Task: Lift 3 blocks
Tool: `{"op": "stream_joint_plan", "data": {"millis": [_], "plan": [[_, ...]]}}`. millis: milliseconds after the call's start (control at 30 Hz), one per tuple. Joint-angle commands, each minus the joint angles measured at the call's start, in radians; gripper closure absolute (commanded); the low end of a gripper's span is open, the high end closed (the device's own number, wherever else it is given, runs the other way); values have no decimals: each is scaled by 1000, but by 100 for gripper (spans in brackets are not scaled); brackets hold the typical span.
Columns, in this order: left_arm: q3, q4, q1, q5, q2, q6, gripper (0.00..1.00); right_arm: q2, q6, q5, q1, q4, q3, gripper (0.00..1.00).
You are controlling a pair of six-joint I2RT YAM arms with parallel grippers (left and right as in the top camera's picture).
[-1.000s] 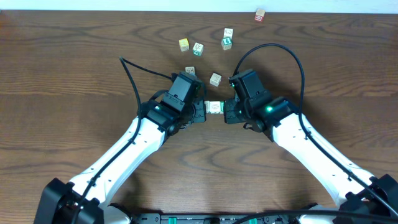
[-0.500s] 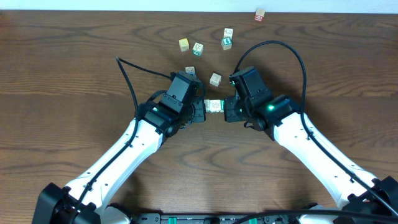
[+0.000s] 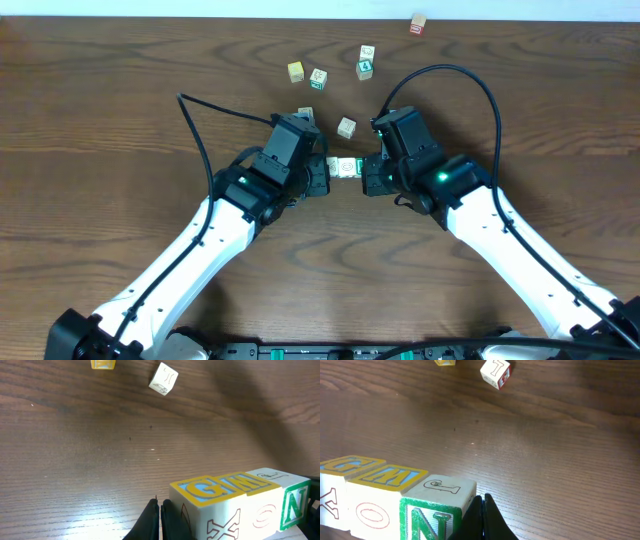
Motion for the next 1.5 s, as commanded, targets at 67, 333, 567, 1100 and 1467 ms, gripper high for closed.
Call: {"op": "stream_joint_plan", "data": {"millis": [67,333,567,1100,1467], "plan": [[34,53,-69,208,-30,-2,93,-14,-3,-317,67,28,40,99],[34,51,-69,208,-41,-2,93,-30,-3,-317,67,24,48,99],[34,51,-69,208,-55,-2,93,-40,-3,-317,67,17,55,99],[35,51,-69,208,-68,-2,93,-40,-3,-317,68,13,60,99],[35,51,-69,204,-68,40,93,-40,-4,-320,68,13,60,99]]}}
